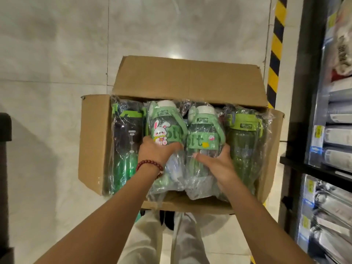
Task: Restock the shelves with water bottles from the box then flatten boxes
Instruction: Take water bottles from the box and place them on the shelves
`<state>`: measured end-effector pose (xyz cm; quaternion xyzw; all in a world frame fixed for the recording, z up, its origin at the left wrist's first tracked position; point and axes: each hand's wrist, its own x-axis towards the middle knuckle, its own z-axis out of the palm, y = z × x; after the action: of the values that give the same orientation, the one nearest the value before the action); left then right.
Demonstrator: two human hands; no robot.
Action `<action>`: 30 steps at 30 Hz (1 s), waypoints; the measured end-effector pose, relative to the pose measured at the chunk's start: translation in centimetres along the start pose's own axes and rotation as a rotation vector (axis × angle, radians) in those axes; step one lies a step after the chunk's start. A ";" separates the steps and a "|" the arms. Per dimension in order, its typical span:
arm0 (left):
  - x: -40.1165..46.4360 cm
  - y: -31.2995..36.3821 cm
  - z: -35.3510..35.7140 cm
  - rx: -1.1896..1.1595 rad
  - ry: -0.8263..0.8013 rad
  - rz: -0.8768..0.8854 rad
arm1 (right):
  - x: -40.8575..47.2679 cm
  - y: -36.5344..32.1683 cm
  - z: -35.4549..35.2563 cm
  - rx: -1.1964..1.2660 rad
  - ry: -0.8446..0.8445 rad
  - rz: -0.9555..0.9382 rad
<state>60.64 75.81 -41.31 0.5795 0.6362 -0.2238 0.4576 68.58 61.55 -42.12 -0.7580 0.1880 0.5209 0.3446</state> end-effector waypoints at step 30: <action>-40.8 7.5 -20.2 0.019 -0.328 1.018 | -47.3 -0.5 -10.4 0.602 0.322 -0.631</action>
<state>57.46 72.27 4.56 0.7762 0.1930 -0.0668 0.5964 57.45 50.90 3.80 -0.7156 0.1421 0.1888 0.6574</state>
